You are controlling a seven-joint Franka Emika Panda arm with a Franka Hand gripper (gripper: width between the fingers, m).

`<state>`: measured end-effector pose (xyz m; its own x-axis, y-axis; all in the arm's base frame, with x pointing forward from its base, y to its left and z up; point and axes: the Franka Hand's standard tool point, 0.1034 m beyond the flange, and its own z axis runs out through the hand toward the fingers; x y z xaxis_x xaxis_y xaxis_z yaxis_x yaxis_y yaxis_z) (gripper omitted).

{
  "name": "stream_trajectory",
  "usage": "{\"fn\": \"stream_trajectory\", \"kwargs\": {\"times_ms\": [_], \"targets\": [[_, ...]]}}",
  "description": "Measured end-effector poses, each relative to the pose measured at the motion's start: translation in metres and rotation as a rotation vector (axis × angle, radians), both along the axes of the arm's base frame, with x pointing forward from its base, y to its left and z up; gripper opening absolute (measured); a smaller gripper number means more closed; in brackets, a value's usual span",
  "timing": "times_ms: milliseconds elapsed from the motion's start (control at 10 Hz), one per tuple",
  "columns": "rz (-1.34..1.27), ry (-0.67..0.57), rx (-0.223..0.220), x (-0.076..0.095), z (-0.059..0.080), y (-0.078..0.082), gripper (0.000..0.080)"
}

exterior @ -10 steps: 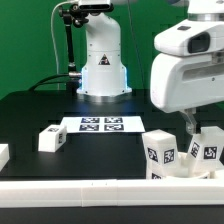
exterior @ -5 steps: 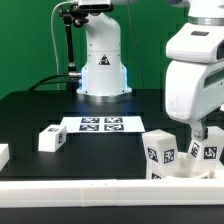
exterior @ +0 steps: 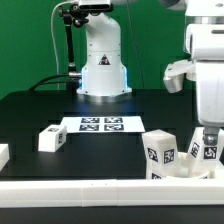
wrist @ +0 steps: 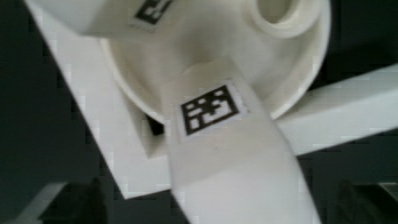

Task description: Assemble stool

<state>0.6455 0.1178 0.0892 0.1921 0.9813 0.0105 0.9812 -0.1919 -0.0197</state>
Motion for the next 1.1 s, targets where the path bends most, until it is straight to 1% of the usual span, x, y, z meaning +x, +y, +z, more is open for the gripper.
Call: {"fn": "stream_trajectory", "kwargs": {"times_ms": [200, 300, 600, 700, 800, 900, 1000, 1100], "targets": [[0.135, -0.016, -0.008, 0.003, 0.0, -0.004, 0.0649], [0.189, -0.013, -0.012, 0.001, -0.002, -0.004, 0.0649], [0.187, -0.003, -0.013, -0.005, -0.011, -0.005, 0.0649], [0.186, -0.001, -0.013, -0.006, -0.012, -0.005, 0.0623], [0.186, 0.0, -0.014, -0.006, -0.012, -0.006, 0.0451], [0.185, 0.0, -0.014, -0.005, -0.012, -0.006, 0.0451], [0.184, 0.0, -0.014, -0.005, -0.012, -0.007, 0.0337], [0.165, 0.001, -0.014, -0.005, -0.012, -0.007, 0.0337]]}}
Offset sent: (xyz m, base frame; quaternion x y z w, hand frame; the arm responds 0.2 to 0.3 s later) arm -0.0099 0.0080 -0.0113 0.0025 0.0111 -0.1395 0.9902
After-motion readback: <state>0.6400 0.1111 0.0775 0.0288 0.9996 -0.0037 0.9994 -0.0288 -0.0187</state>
